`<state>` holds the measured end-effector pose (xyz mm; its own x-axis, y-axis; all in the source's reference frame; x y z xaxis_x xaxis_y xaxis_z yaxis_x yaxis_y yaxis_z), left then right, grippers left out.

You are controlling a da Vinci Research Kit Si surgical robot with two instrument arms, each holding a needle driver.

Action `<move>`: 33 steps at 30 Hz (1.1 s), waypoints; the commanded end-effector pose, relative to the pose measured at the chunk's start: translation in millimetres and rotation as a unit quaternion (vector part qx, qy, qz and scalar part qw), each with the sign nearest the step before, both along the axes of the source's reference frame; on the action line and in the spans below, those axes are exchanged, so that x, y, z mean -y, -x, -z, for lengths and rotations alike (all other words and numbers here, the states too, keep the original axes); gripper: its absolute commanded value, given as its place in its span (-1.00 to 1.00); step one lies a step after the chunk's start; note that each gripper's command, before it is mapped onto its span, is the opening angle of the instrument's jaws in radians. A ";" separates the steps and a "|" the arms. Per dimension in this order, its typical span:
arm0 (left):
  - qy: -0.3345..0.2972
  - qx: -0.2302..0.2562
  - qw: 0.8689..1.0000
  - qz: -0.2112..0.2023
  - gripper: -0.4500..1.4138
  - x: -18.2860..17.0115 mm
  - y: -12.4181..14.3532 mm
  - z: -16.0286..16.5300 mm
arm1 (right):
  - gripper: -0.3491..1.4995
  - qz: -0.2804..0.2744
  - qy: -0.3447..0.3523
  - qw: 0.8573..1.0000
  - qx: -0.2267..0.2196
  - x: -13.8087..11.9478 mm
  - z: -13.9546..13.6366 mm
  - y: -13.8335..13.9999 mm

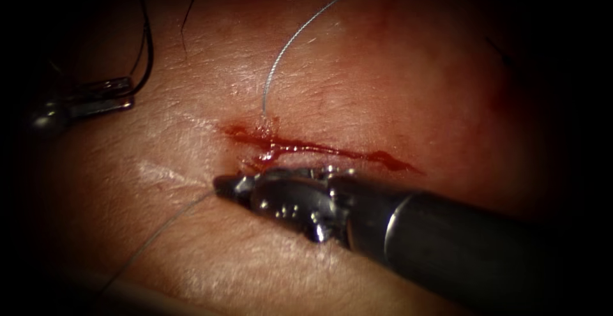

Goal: Wound Closure

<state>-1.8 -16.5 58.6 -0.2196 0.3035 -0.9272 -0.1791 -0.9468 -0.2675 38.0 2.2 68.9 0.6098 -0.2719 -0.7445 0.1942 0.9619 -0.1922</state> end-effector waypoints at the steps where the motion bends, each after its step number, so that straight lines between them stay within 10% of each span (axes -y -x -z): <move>1: -0.002 -0.001 1.000 -0.001 -1.00 1.0 0.0 -0.5 | -1.00 0.000 0.000 1.000 -0.002 0.9 0.6 -0.6; 15: -0.002 0.000 1.000 -0.001 -1.00 0.9 0.2 -0.5 | -1.00 -0.006 -0.028 1.000 0.003 13.1 13.7 6.4; 25: -0.002 0.000 1.000 -0.001 -1.00 0.9 0.2 -0.6 | -1.00 0.034 -0.096 0.994 -0.047 25.3 23.9 3.2; 29: -0.003 -0.001 1.000 -0.002 -1.00 0.9 0.2 -0.6 | 0.80 -0.030 -0.069 0.992 -0.100 23.7 26.0 2.7; 33: -0.003 -0.001 1.000 -0.002 -1.00 0.9 0.2 -0.6 | 0.89 -0.056 -0.075 0.991 -0.099 20.0 25.5 5.5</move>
